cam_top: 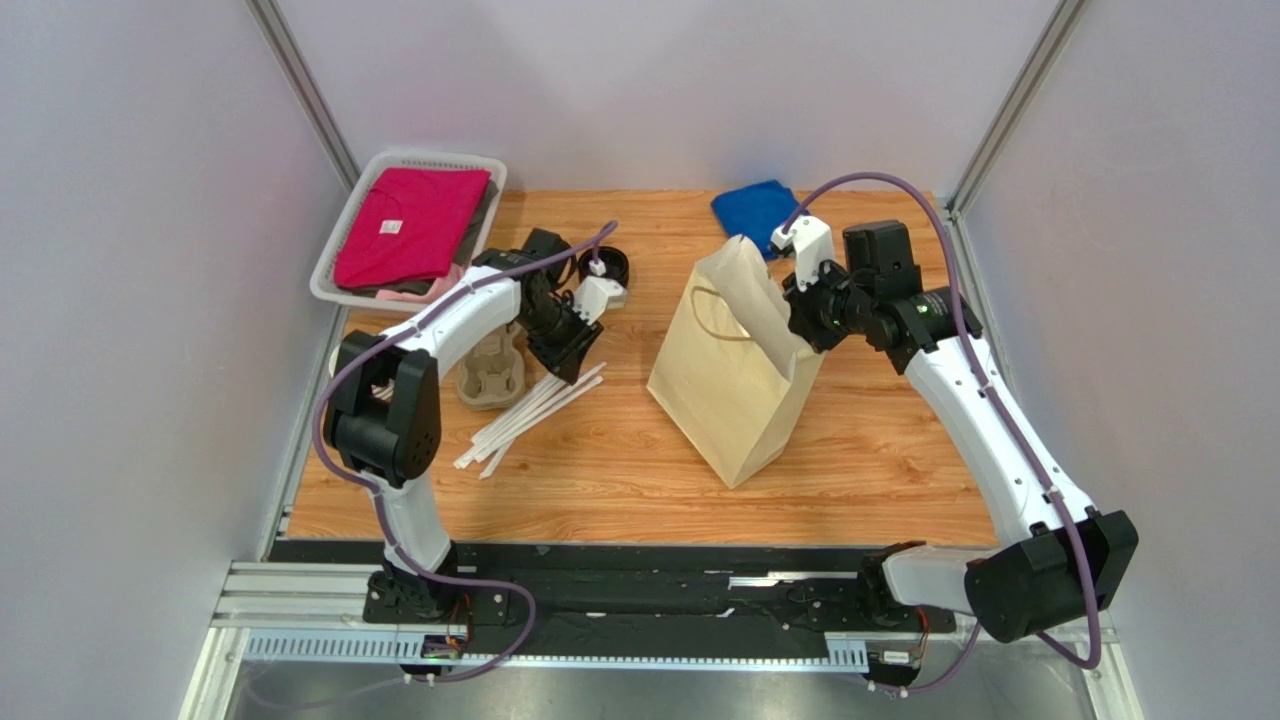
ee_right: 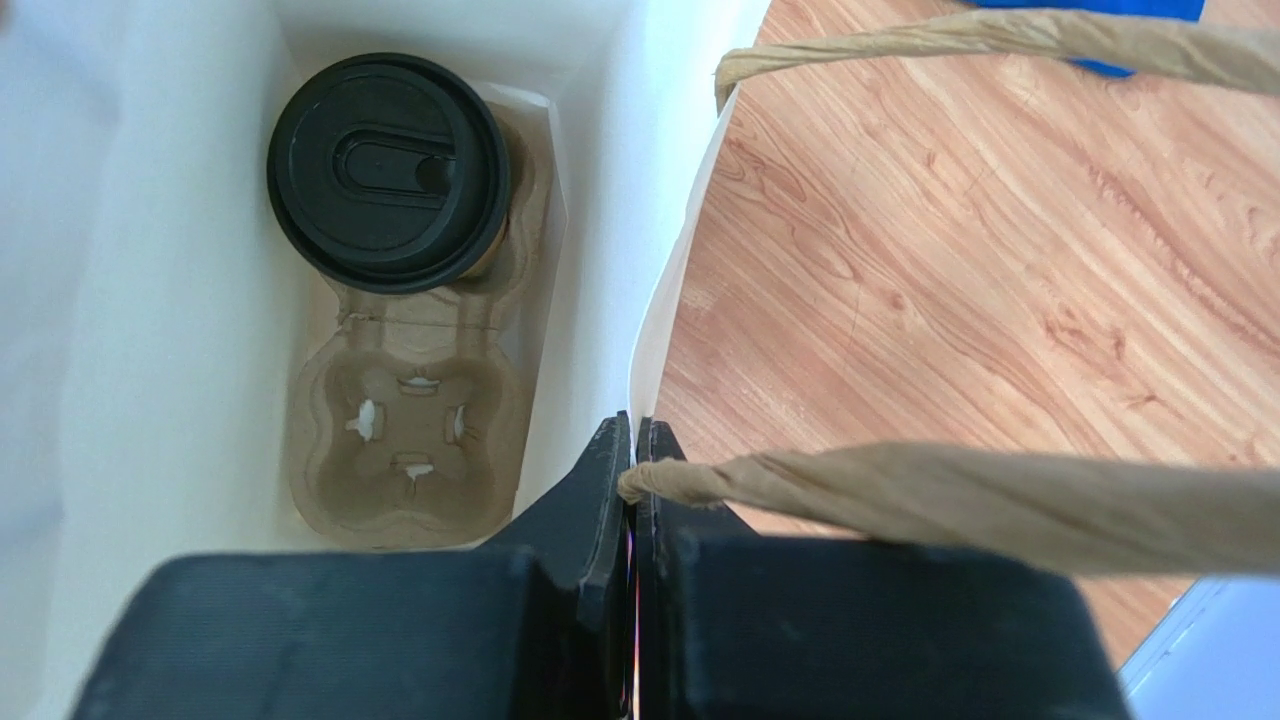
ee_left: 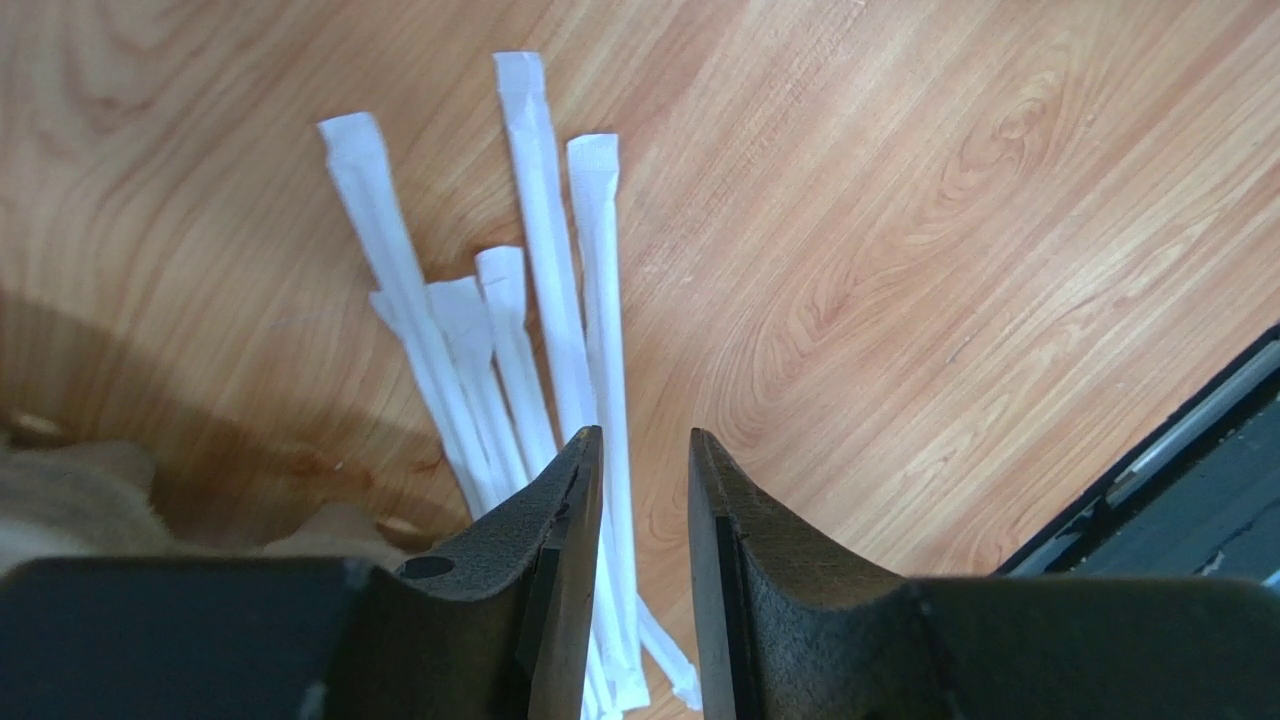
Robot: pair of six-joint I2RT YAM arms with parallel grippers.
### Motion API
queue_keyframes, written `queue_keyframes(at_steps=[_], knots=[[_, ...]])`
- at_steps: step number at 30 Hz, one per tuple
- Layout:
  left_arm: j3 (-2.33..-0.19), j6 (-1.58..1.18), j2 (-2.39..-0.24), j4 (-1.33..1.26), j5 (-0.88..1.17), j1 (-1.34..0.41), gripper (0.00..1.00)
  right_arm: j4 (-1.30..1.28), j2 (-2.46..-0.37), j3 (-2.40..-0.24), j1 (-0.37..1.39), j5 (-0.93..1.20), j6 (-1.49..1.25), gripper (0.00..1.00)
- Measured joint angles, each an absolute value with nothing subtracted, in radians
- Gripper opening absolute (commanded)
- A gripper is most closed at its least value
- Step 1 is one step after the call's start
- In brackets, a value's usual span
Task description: Pack the takeout coffee
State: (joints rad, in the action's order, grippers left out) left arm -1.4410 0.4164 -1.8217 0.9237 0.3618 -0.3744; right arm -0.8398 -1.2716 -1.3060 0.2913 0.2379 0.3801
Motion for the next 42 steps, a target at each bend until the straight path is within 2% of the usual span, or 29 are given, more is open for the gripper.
queue_keyframes(at_steps=[28, 34, 38, 39, 42], knots=[[-1.392, 0.383, -1.969, 0.788, 0.241, -0.458, 0.31, -0.855, -1.27, -1.3, 0.291, 0.227, 0.345, 0.0], [-1.378, 0.382, -1.972, 0.768, 0.191, -0.477, 0.24, -0.856, -1.27, -1.3, 0.291, 0.228, 0.345, 0.0], [-1.353, 0.379, -1.956, 0.741, 0.132, -0.505, 0.17, -0.856, -1.27, -1.3, 0.291, 0.228, 0.345, 0.0], [-1.345, 0.376, -1.952, 0.733, 0.115, -0.513, 0.11, -0.856, -1.27, -1.3, 0.291, 0.228, 0.345, 0.0], [-1.32, 0.363, -1.935, 0.709, 0.059, -0.545, 0.0, -0.856, -1.268, -1.3, 0.291, 0.228, 0.345, 0.0]])
